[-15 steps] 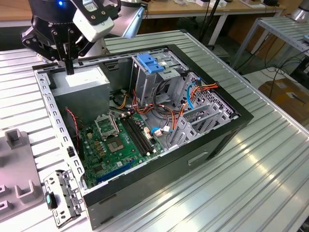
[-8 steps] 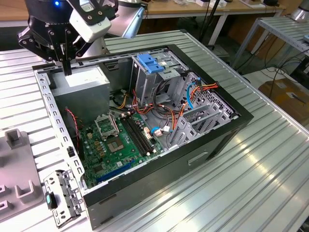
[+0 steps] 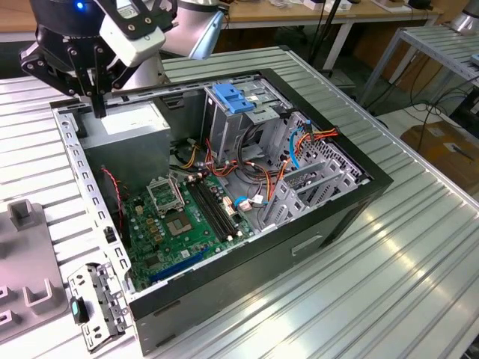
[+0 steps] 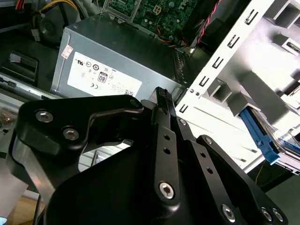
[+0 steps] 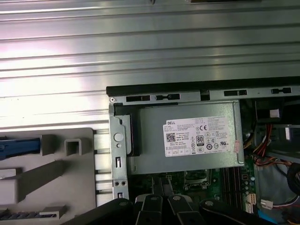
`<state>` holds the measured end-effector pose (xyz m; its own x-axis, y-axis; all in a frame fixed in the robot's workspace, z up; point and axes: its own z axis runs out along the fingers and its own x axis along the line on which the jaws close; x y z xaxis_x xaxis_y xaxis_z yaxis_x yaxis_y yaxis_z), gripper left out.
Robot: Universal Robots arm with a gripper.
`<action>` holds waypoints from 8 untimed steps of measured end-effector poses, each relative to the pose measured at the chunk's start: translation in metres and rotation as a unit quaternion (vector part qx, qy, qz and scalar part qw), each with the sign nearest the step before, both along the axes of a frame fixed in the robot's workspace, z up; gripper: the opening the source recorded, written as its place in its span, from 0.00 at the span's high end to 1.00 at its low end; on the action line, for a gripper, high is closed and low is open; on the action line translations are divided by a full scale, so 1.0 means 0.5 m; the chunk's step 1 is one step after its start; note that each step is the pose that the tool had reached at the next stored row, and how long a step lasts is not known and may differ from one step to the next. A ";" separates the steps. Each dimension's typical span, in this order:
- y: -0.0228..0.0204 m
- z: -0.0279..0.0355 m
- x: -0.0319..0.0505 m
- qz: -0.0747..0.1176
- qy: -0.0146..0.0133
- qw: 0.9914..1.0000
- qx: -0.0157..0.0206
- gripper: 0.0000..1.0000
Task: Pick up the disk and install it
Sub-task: 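Reach for the disk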
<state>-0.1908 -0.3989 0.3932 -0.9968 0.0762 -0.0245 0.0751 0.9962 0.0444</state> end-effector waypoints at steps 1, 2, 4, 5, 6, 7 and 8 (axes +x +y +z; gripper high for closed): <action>0.0000 0.000 -0.002 0.000 0.000 1.000 0.000 0.89; 0.0000 0.000 -0.003 0.000 0.000 1.000 0.000 0.89; 0.0000 0.000 -0.006 0.000 0.000 1.000 0.000 0.89; 0.0000 0.000 -0.007 0.000 0.000 1.000 0.000 0.89; 0.0000 0.000 -0.009 0.000 0.000 1.000 0.000 0.89; 0.0000 0.000 -0.010 0.000 0.000 1.000 0.000 0.89; 0.0000 0.000 -0.011 0.000 0.000 1.000 0.000 0.89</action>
<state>-0.1963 -0.3989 0.3932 -0.9968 0.0762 -0.0245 0.0751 0.9962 0.0444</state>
